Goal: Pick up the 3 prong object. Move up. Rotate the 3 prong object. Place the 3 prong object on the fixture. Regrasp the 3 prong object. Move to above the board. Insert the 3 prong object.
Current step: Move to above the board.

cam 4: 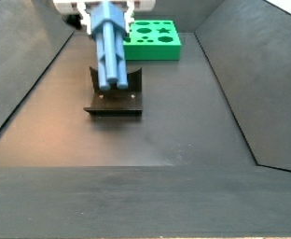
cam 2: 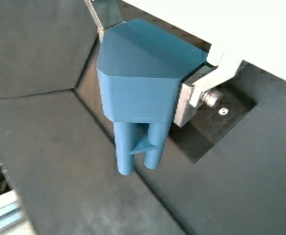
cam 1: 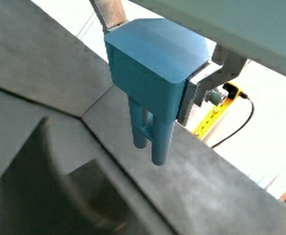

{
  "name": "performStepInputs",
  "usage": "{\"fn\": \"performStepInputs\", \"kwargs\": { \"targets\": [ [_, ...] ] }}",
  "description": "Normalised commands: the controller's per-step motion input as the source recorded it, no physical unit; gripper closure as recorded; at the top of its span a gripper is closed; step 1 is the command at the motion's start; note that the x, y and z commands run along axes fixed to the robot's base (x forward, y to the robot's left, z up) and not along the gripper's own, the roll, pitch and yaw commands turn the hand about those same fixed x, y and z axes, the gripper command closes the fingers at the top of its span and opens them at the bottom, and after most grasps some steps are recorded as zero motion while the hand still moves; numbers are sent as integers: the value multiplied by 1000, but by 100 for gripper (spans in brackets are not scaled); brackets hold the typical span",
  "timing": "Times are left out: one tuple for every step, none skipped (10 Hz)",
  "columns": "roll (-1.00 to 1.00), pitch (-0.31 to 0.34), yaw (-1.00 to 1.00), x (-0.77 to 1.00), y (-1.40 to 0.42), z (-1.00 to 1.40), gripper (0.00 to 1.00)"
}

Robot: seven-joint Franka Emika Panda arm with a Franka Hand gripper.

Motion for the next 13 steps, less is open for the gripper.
{"fn": "performStepInputs", "kwargs": {
  "targets": [
    [-21,-68,77,14,128,1000,100],
    [-27,-75,48,8,115,1000,100],
    [-29,-73,20,-6,99,1000,100],
    [-30,-67,-4,-23,79,979,100],
    [-32,-55,-30,-35,44,758,100],
    [-39,-38,-44,-39,27,590,100],
    [-45,-17,-52,-43,16,426,100],
    [-49,4,-55,-45,11,262,100],
    [-1000,-49,-177,-570,-1000,372,100],
    [-1000,-54,-176,-569,-1000,373,100],
    [-1000,-58,-183,-622,-1000,396,100],
    [-1000,-60,-185,-630,-1000,389,100],
    [-1000,-56,-194,-648,-1000,396,100]
  ]
}}
